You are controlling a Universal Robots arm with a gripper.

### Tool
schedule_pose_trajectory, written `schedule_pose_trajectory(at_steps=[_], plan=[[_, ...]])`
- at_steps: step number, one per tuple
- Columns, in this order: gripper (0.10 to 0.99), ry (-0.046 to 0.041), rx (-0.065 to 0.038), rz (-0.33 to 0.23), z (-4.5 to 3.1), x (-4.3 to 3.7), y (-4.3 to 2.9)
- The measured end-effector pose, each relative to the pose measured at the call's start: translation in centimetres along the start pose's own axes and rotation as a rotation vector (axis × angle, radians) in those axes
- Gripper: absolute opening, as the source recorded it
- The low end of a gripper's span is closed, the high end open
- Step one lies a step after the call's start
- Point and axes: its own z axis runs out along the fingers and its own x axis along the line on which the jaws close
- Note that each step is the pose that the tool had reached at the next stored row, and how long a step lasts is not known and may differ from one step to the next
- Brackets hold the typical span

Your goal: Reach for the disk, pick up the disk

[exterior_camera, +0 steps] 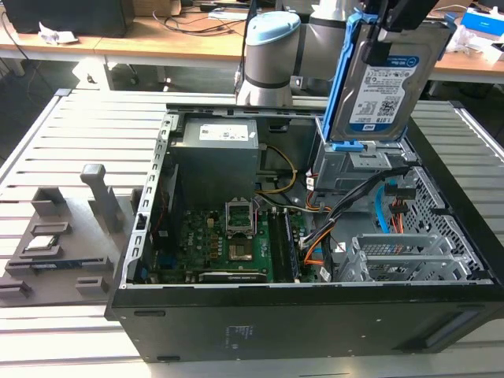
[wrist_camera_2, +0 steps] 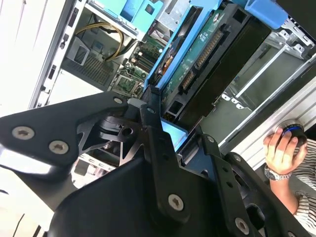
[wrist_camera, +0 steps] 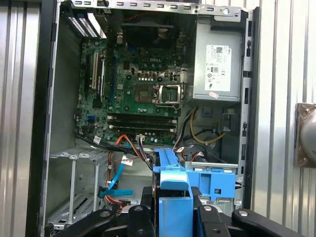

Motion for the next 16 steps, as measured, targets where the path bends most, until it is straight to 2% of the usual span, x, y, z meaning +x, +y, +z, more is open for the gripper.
schedule_pose_trajectory(at_steps=[6, 16], plan=[[0.365, 0.0001, 0.0, 0.0, 0.02, 0.98, 0.05], [0.365, 0.0, 0.0, 0.0, 0.05, 2.17, 0.11]])
